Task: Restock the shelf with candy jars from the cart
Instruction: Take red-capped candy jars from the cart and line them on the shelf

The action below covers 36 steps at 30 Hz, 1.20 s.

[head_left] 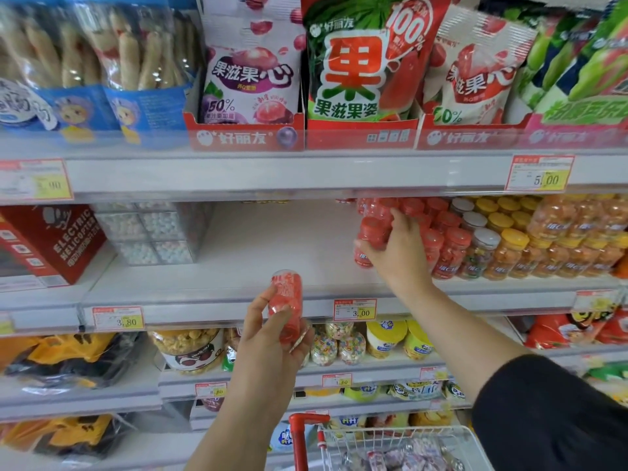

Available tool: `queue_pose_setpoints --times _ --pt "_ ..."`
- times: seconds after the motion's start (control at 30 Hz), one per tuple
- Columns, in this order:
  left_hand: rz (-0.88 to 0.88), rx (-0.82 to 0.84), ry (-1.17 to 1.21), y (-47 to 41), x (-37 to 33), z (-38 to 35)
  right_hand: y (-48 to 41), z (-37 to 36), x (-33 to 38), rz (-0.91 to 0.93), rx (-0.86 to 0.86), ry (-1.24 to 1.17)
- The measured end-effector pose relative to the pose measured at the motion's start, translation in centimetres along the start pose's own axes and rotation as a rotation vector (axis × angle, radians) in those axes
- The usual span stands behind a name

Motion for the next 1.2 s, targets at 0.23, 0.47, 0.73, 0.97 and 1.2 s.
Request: queue_pose_setpoints --times 0.23,0.47,0.73,0.97,1.2 --pt "0.007 0.031 -0.027 0.6 0.5 -1.1 7.1 -2.2 -0.8 0.084 0.155 0.308" --pt "-0.019 0.031 -0.042 0.8 -0.3 -0.7 5.4 -4.3 -1.2 -0.055 0.324 0.415" --pt "-0.030 0.020 -0.045 1.0 -0.8 -0.3 4.2 -4.1 -2.1 -0.154 0.355 0.427" --pt "-0.017 0.033 -0.056 1.1 -0.5 -0.7 3.5 -4.6 -2.2 -0.183 0.401 0.423" --pt "-0.024 0.029 -0.070 1.3 -0.3 -0.8 3.3 -4.6 -2.0 -0.212 0.377 0.358"
Point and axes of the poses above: each hand's wrist, its own y-axis away from the middle knuckle, its own z-axis out of the back of the hand, x = y × z, the point moved 7 cm from there along -y, towards the middle knuckle, and after that the axes turned 9 degrees about -x, right-handed, at the moved point
